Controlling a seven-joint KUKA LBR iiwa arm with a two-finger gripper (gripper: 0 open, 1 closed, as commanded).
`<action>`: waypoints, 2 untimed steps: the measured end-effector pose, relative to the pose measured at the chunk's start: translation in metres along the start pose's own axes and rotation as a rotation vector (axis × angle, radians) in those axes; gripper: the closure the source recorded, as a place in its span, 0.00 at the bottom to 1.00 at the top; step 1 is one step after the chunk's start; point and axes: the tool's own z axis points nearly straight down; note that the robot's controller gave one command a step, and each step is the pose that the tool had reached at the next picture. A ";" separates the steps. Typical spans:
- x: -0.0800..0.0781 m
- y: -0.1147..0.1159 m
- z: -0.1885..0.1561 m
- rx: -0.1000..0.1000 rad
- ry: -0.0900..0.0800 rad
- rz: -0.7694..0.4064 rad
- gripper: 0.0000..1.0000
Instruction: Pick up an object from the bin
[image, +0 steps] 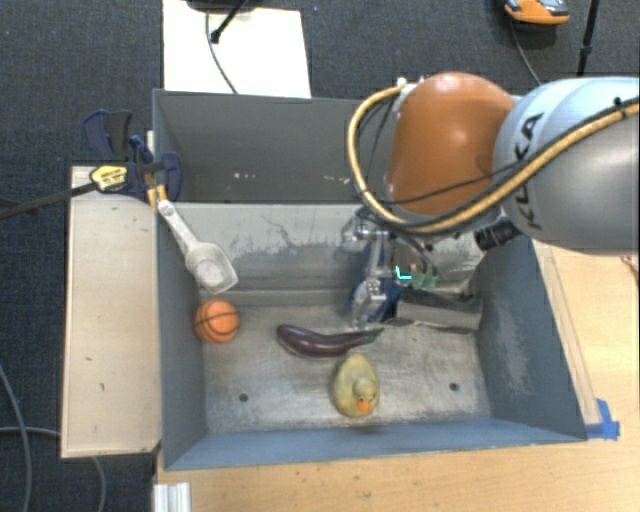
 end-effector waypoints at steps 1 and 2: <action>-0.002 0.000 -0.004 0.000 -0.008 0.002 0.00; 0.009 0.034 0.055 0.000 -0.012 -0.070 0.00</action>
Offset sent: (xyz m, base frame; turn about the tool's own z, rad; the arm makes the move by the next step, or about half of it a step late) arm -0.0204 0.0624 -0.1072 -0.1193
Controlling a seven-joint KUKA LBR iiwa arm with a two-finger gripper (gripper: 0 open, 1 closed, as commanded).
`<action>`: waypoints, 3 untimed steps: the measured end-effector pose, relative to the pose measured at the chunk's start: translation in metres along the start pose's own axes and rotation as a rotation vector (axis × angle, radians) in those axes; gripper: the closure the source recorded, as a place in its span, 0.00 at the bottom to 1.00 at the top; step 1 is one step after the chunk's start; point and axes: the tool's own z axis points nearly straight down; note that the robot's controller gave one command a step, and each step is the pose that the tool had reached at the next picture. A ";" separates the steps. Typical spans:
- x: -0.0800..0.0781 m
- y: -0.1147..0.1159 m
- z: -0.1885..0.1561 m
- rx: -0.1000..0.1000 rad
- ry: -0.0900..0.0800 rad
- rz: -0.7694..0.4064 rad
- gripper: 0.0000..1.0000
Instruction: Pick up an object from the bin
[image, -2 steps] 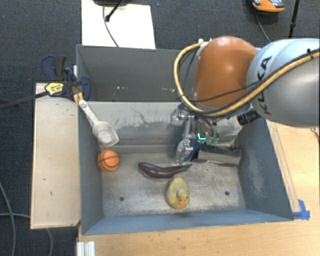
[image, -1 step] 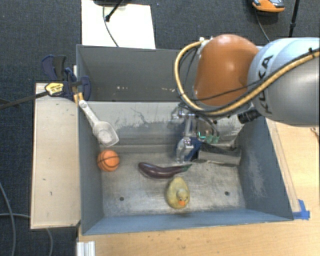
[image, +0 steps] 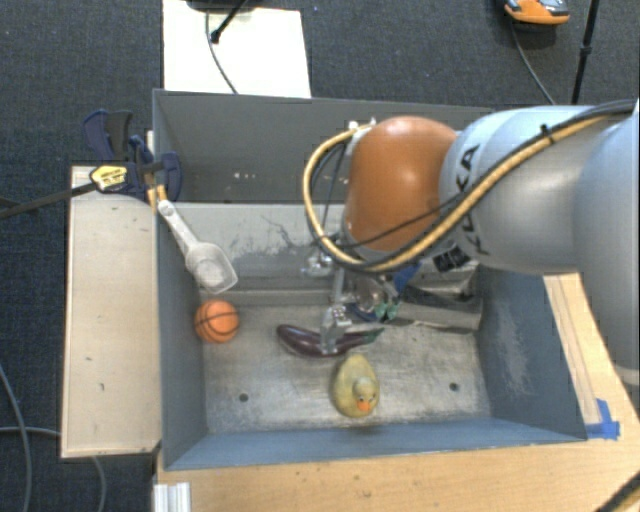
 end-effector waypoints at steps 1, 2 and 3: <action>0.031 0.008 0.092 -0.001 0.003 -0.214 1.00; 0.031 0.008 0.092 -0.001 0.003 -0.213 1.00; 0.050 0.032 -0.070 -0.001 0.001 -0.274 1.00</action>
Offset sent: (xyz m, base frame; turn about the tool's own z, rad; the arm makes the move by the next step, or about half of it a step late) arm 0.0000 0.0000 0.0000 0.0000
